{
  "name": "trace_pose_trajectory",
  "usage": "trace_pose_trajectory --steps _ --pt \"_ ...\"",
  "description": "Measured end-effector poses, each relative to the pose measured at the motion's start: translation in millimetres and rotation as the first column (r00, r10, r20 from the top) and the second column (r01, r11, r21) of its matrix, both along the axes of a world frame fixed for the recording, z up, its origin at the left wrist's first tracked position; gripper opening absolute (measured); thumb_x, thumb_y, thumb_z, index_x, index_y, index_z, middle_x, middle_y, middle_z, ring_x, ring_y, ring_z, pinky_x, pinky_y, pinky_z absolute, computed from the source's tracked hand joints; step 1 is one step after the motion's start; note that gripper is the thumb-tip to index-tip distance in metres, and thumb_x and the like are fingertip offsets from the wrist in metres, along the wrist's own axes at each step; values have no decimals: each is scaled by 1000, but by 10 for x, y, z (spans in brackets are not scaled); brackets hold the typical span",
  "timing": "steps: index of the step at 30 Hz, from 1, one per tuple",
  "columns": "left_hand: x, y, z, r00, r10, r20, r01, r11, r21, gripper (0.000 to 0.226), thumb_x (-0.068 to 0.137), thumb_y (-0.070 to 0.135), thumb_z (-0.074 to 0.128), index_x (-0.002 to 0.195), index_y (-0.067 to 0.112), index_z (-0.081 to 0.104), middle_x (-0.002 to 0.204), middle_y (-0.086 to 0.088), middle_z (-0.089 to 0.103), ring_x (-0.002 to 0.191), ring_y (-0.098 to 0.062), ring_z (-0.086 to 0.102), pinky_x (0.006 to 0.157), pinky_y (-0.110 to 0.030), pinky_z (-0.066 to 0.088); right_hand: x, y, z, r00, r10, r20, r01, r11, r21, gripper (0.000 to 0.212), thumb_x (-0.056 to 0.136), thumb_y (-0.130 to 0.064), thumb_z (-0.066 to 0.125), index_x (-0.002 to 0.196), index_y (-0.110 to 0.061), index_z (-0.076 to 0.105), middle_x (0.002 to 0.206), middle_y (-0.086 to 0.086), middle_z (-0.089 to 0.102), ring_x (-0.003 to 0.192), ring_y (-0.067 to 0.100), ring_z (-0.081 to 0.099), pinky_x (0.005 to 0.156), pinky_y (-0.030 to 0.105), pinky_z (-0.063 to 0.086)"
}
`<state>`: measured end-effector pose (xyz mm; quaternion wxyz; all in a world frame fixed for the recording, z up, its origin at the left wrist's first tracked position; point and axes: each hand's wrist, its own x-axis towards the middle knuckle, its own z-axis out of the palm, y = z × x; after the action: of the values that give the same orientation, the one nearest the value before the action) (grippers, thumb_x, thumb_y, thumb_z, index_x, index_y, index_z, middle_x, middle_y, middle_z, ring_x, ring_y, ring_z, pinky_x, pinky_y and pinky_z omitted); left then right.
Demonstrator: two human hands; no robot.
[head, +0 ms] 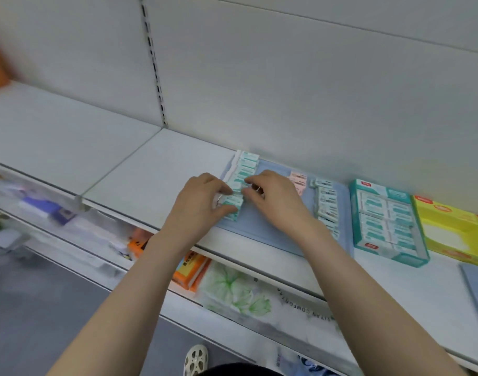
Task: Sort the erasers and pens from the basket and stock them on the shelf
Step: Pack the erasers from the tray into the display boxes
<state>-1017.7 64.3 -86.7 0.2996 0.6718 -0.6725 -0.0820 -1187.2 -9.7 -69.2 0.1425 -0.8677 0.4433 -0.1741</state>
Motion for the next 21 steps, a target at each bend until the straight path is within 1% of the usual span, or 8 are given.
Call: trace_pose_trajectory --steps 3,6,8,9,12,15,18,21 --pt "32 13 18 1000 -12 -15 13 1000 22 29 73 28 81 98 19 69 98 0 61 93 -22 55 81 -33 45 118 20 12 997 22 -67 -22 1000 0 33 96 -34 54 107 -7 68 102 11 62 96 29 58 84 41 45" --pt "39 9 44 1000 -22 -2 22 999 49 30 74 30 80 99 20 67 99 0 61 94 -21 54 77 -29 40 173 -3 48 999 -7 -43 7 1000 9 38 96 -32 55 125 -9 61 120 12 58 108 29 56 91 37 44" --pt "40 -1 61 999 -30 26 28 997 66 30 75 31 79 100 20 66 99 1 61 94 -19 54 72 -26 34 200 -46 81 997 30 -67 -29 999 14 44 94 -27 57 136 -11 54 130 11 55 117 28 52 95 36 41" --pt "41 -2 69 999 -31 35 29 997 71 29 76 32 79 100 21 66 98 2 61 93 -18 54 70 -25 32 216 -79 89 992 69 -102 -68 998 16 43 92 -25 59 133 -12 56 128 10 58 117 28 53 95 36 43" --pt "49 -9 95 999 -32 41 28 997 74 23 76 33 78 93 26 66 90 9 57 89 -14 52 64 -18 29 266 -144 129 980 126 -156 -117 991 64 28 85 -20 66 112 -11 69 108 7 69 101 25 61 85 39 49" --pt "35 -58 137 998 -50 35 45 990 130 31 76 34 78 103 25 66 92 8 58 86 -12 55 68 -23 34 197 -206 202 987 84 -135 -76 995 61 31 84 -21 69 113 -14 68 109 5 67 100 22 60 82 31 45" --pt "12 -121 187 996 -60 61 50 987 155 31 79 35 76 107 24 68 94 4 57 83 -10 51 71 -26 34 -91 -244 257 999 -44 -15 44 999 4 31 85 -19 67 115 -11 65 110 9 62 101 25 58 84 32 41" --pt "-151 -210 256 996 -84 38 81 993 86 26 81 32 74 105 22 68 95 2 56 81 -12 51 72 -28 37 -600 -215 343 961 -215 174 216 976 13 26 87 -20 67 112 -12 65 106 5 63 92 19 58 84 31 44"
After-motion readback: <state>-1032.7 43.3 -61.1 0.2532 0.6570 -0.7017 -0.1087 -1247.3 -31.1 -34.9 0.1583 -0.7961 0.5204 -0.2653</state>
